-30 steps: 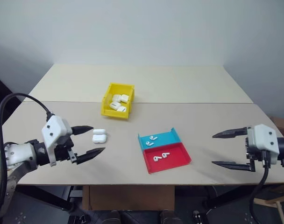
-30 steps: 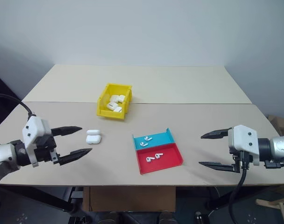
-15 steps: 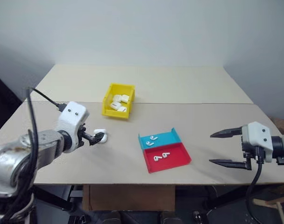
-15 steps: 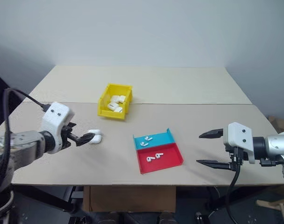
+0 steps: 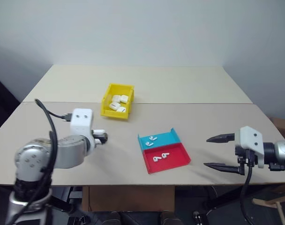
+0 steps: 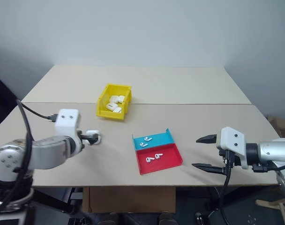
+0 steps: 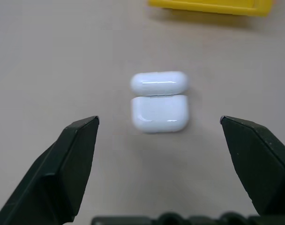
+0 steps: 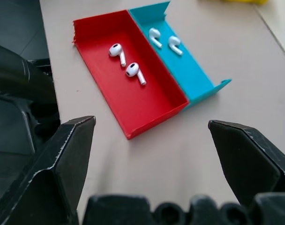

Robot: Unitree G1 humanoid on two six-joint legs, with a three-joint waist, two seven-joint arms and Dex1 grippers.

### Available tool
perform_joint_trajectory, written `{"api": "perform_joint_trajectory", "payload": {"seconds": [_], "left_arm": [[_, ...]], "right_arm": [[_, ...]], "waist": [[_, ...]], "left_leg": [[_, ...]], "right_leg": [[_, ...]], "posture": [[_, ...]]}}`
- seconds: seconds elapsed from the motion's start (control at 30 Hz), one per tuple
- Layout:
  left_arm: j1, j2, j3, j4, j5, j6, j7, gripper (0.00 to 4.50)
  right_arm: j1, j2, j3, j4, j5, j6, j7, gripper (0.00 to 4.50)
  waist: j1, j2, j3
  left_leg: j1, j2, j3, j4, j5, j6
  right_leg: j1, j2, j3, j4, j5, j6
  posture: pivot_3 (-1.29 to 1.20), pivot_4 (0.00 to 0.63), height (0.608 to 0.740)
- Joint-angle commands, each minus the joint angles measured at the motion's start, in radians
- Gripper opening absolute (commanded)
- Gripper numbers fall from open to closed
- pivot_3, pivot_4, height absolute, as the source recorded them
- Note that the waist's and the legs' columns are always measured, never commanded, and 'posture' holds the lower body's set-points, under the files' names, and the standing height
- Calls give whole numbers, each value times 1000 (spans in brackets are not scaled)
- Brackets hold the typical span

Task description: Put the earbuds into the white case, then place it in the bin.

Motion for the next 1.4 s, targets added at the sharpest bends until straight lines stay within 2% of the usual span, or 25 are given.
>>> {"api": "perform_joint_trajectory", "payload": {"seconds": [0.03, 0.17, 0.33, 1.0, 1.33, 1.4], "left_arm": [[-31, 45, -76, 28, -69, -119, 64, 4500], [-73, 80, -130, 74, -69, -128, 35, 4500], [-109, 66, -181, 113, -69, -112, -28, 4500], [-230, 82, -333, 334, -64, -56, -119, 4500], [-289, 36, -348, 432, 136, 26, -268, 4500], [-291, 15, -332, 466, 135, 36, -291, 4500]], "right_arm": [[9, 7, -15, -45, 0, 2, -28, 4460], [36, 11, -26, -66, -1, 7, -53, 4460], [80, 7, -52, -88, 4, 11, -71, 4460], [177, 20, -110, -170, 6, 40, -135, 4460], [201, 35, -116, -192, 2, 53, -164, 4460], [204, 35, -118, -196, 7, 62, -169, 4460]], "waist": [[5, 0, 0], [20, 0, 0], [27, 0, 0], [23, 0, 0], [23, -1, 0], [23, -1, 0]], "left_leg": [[2, 0, 0, 0, 0, 0], [3, 0, 0, 0, 2, -4], [2, 0, 0, 0, 2, -4], [2, 0, -1, -1, 2, -5], [1, 0, -1, -1, 2, -5], [1, 0, -1, -2, 2, -5]], "right_leg": [[2, 0, 0, -1, 0, 0], [5, 0, -2, -5, -3, -4], [6, 0, -2, -6, -3, -4], [6, 0, -3, -7, -5, 0], [5, 0, -3, -8, -7, 0], [5, 0, -3, -9, -6, 0]], "posture": [[0, 150, 740], [0, 150, 740], [0, 150, 740], [0, 150, 740], [0, 150, 740], [0, 150, 740]]}}
